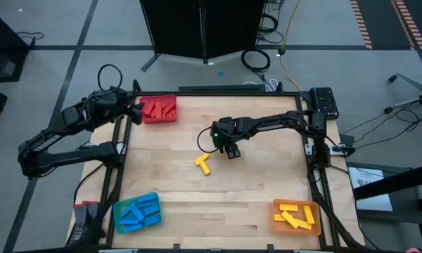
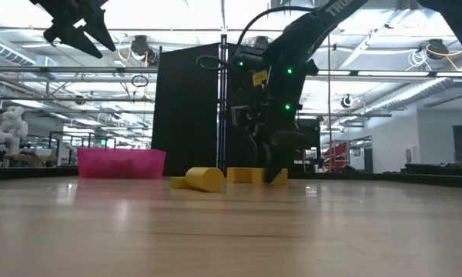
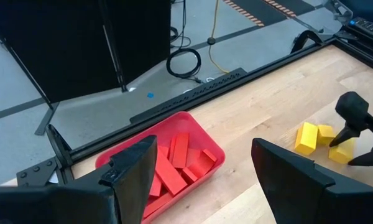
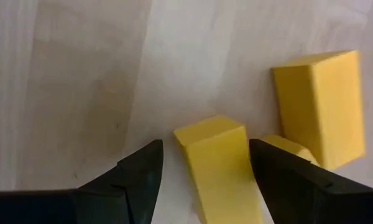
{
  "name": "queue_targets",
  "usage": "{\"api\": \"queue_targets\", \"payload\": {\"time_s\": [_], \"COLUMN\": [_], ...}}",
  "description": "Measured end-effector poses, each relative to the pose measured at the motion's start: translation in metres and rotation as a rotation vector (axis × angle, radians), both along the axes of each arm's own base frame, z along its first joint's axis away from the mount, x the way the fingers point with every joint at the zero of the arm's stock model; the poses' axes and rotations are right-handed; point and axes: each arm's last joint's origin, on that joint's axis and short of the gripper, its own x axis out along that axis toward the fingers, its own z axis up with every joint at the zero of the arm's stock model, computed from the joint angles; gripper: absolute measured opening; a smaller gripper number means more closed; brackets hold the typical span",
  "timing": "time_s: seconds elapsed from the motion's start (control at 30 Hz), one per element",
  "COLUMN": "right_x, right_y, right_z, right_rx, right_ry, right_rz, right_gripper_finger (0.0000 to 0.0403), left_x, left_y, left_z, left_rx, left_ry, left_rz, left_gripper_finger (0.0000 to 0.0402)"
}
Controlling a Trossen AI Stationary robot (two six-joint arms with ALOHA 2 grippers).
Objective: Sort blocks
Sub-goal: Put the yellow block into the orange bin
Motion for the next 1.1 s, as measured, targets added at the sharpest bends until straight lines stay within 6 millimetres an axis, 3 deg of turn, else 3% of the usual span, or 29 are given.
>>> {"api": "queue_targets", "payload": {"time_s": [0.17,0.37,0.57,0.73,0.87,1.0,1.1], "right_x": [-0.001,-0.003,-0.001,0.01,0.003,-0.037,-0.085], "right_y": [0.001,0.001,0.001,0.012,0.038,0.078,0.107], "right_z": [-0.006,-0.009,0.007,0.061,0.129,0.186,0.216], "right_rx": [0.01,0.019,0.044,0.064,0.157,0.198,0.194], "right_ry": [0.041,0.063,0.12,0.1,-0.04,-0.141,-0.17], "right_rz": [0.001,-0.025,-0.101,-0.099,-0.094,-0.136,-0.239], "right_gripper_finger": [0.0206,0.0115,0.0115,0.0115,0.0115,0.0115,0.0115], "left_x": [0.0,0.0,0.0,0.0,0.0,0.0,0.0], "left_y": [0.0,0.0,0.0,0.0,0.0,0.0,0.0], "left_z": [0.0,0.0,0.0,0.0,0.0,0.0,0.0], "left_rx": [-0.002,-0.003,-0.003,-0.003,-0.005,-0.004,-0.002], "left_ry": [0.0,0.001,0.0,0.0,0.0,0.0,0.002], "left_rz": [-0.002,-0.002,-0.003,-0.003,-0.006,-0.006,-0.008], "left_gripper_finger": [0.0267,0.0267,0.0267,0.0267,0.0267,0.0267,0.0267]}}
